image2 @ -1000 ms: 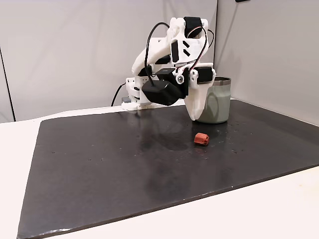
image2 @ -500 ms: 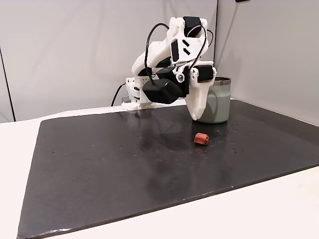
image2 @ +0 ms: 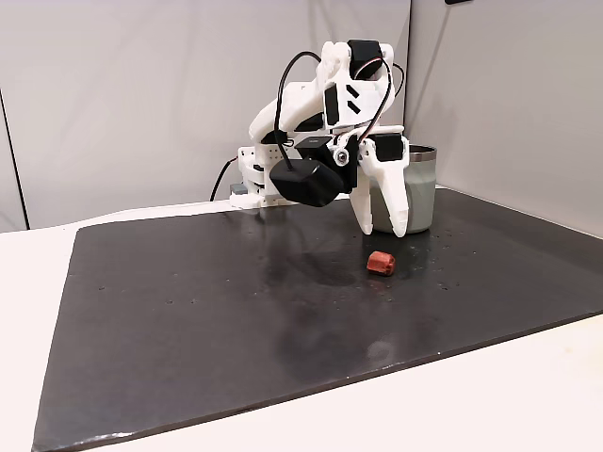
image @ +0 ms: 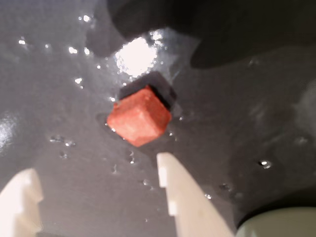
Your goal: Grasp a cube and put it in the cup.
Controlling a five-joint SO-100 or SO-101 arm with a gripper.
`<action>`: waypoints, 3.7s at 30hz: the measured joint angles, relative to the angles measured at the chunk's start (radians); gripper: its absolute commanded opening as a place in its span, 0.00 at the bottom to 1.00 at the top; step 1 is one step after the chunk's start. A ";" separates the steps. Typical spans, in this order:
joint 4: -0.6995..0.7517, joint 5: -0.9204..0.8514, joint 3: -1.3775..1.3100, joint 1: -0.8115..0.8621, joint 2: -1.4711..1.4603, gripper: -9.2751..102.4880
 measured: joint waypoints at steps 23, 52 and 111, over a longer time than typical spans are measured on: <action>0.003 -0.037 -0.149 -0.009 -0.247 0.32; -0.008 -0.101 -0.175 -0.040 -0.301 0.14; -0.003 -0.067 0.943 -0.410 1.042 0.14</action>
